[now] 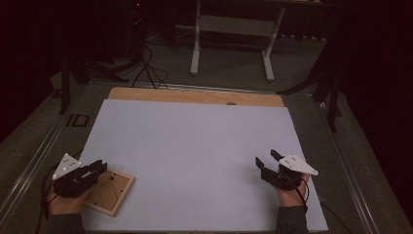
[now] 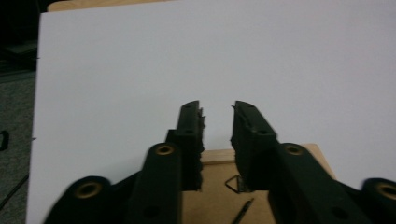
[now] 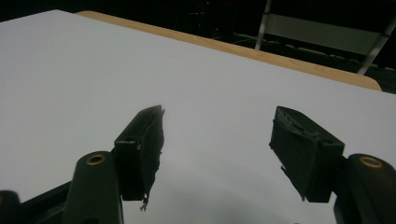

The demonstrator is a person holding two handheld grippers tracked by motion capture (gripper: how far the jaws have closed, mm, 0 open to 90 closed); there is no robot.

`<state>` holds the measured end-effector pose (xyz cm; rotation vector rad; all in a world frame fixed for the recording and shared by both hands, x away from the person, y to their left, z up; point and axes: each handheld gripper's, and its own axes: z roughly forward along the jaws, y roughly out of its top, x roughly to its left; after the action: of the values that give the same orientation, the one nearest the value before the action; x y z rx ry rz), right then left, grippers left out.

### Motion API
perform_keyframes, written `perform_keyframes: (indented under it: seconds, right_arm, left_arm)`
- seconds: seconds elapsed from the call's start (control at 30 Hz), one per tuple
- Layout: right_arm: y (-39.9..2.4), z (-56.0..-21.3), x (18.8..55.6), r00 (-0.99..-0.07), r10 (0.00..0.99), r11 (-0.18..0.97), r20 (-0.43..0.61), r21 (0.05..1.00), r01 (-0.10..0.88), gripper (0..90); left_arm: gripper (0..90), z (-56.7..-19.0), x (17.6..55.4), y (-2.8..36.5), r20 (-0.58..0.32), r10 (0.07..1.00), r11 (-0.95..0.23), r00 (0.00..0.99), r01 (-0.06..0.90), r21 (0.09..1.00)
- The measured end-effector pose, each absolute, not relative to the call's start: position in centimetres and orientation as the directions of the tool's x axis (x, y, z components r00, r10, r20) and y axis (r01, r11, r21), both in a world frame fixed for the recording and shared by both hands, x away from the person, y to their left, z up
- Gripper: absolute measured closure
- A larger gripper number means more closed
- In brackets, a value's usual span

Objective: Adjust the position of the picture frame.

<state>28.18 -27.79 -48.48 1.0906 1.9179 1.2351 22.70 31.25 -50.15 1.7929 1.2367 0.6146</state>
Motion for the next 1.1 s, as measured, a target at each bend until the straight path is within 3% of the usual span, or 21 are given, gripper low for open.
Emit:
perform_keyframes:
  seconds: [0.37,1.1]
  right_arm:
    - [-27.7,-48.5,28.2,-0.485,0.873,0.232,-0.056,0.922,0.311,34.0]
    - [-27.7,-48.5,28.1,-0.487,0.872,0.232,-0.057,0.923,0.308,34.2]
  left_arm:
    - [89.0,-50.2,22.9,30.2,-0.056,0.895,-0.201,0.442,0.515,0.833]
    - [89.4,-50.8,23.1,28.6,-0.083,0.869,-0.222,0.488,0.532,0.817]
